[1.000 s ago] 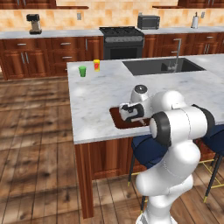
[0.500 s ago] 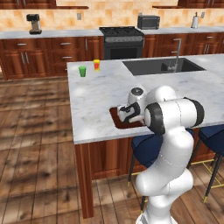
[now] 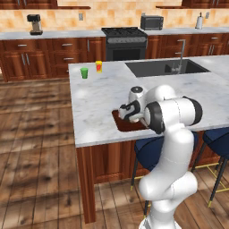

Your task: Gather the potato and garlic from the fridge and place them on a tray on the dining counter. Then gather the steak and chicken drumstick from the fridge and place them on the other tray.

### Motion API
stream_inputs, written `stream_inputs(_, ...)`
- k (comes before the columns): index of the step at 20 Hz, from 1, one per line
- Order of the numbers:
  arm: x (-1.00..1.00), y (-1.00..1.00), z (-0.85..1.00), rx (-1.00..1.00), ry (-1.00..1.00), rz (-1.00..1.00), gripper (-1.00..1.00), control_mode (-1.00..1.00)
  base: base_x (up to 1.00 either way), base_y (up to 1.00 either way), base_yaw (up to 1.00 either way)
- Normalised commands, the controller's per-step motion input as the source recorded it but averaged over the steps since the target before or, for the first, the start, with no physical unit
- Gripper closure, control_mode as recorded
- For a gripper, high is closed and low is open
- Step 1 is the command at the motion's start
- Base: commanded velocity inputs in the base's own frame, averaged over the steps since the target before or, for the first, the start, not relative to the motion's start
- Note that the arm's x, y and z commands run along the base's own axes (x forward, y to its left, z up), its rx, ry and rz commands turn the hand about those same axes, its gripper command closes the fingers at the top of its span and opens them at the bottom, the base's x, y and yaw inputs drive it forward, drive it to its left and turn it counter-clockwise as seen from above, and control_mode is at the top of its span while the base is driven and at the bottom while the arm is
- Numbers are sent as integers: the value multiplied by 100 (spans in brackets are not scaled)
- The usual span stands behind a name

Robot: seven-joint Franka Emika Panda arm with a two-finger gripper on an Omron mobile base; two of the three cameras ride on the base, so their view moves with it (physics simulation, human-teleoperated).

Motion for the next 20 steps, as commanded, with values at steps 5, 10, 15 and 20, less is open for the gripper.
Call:
stream_inputs(5,9,0,-11,0,-1,0,-100,-100,0,0,0)
stream_inputs(10,-2,-2,1,1,0,1,-100,-100,0,0,0)
stream_inputs(15,-7,0,57,0,-12,0,-100,-100,0,0,0)
stream_inputs(20,-14,0,82,-1,-21,5,-100,-100,0,0,0)
